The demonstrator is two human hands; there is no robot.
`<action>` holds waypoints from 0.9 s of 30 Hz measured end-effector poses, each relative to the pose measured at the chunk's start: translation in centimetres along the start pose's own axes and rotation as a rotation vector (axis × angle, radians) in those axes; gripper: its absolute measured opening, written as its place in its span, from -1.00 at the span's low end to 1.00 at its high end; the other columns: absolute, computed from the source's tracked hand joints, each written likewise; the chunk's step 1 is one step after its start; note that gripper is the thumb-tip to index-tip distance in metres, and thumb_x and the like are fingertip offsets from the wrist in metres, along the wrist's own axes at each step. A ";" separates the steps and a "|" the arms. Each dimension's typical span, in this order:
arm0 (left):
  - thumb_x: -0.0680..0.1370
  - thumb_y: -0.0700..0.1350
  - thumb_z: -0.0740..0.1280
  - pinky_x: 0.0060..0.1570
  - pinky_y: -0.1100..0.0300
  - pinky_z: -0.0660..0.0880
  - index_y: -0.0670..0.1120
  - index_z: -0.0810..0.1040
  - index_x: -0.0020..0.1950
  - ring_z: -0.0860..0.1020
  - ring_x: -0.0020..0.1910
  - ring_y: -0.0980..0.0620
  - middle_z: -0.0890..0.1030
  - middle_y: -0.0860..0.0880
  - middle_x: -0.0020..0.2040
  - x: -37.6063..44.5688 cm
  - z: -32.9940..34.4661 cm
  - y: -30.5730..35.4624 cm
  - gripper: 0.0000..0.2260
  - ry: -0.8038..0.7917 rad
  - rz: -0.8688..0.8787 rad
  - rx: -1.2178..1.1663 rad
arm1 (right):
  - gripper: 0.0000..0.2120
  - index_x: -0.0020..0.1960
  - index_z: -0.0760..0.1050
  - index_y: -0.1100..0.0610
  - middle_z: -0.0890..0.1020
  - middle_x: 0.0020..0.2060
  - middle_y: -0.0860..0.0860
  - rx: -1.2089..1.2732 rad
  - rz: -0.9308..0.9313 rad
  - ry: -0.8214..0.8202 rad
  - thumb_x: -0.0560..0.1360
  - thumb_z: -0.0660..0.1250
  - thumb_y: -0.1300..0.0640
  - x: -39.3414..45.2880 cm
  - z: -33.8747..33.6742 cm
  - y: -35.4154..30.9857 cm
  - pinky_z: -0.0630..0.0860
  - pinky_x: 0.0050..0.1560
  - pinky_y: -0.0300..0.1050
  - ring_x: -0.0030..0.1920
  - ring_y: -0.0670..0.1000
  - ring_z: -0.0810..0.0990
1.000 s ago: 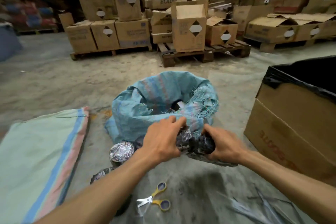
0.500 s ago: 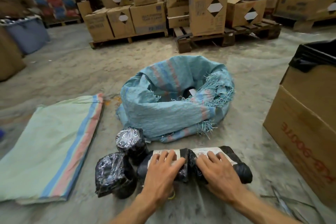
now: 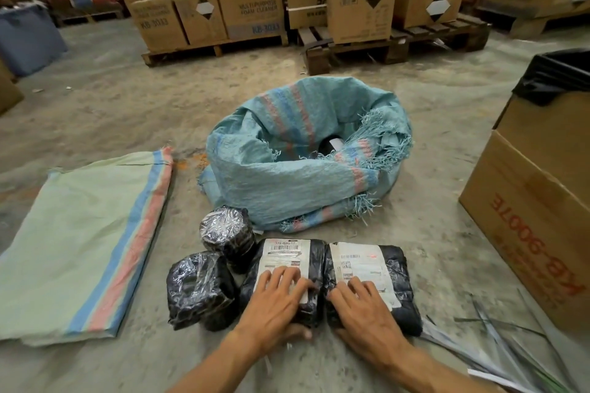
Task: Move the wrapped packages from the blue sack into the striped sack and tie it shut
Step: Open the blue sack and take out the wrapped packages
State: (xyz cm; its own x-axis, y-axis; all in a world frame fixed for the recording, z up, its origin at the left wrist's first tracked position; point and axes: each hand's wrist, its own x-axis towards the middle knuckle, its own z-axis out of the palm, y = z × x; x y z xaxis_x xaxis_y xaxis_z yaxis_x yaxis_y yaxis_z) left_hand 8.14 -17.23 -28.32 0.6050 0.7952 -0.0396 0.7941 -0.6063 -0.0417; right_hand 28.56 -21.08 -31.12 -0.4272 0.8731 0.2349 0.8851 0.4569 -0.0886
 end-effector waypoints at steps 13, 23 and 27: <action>0.52 -0.17 0.24 -0.02 0.02 0.44 -0.03 0.48 0.10 0.48 0.06 -0.08 0.53 -0.01 0.04 6.3 -8.0 -1.0 -0.83 0.230 -0.057 -0.242 | -0.90 0.03 0.36 0.01 0.49 -0.16 -0.08 0.441 0.039 0.163 0.57 0.13 0.18 8.2 -6.4 4.0 0.43 -0.07 -0.02 -0.15 -0.02 0.44; 0.55 -0.12 0.18 0.07 -0.03 0.47 -0.01 0.48 0.21 0.49 0.16 -0.12 0.56 -0.05 0.11 18.6 -14.9 -7.4 -0.75 0.297 -0.167 -0.174 | -0.80 0.13 0.52 0.08 0.62 0.04 0.03 0.368 0.185 0.175 0.58 0.17 0.17 21.9 -10.2 12.8 0.46 0.14 0.02 0.09 0.06 0.55; 0.63 0.17 0.06 0.37 -0.06 0.27 0.04 0.30 0.50 0.36 0.41 -0.15 0.44 -0.11 0.41 23.3 -13.3 -10.8 -0.53 -0.071 -0.249 0.030 | -0.66 0.31 0.48 0.05 0.55 0.25 0.07 0.133 0.202 -0.074 0.65 0.07 -0.01 27.2 -9.2 16.0 0.34 0.31 0.07 0.30 0.10 0.47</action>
State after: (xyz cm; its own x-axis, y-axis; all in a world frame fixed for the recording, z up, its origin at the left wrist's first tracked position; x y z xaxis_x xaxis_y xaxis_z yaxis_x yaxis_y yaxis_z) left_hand 14.41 7.91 -15.54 0.3848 0.9182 -0.0939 0.9155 -0.3926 -0.0883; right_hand 32.77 8.37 -17.29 -0.2605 0.9570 0.1279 0.9241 0.2855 -0.2539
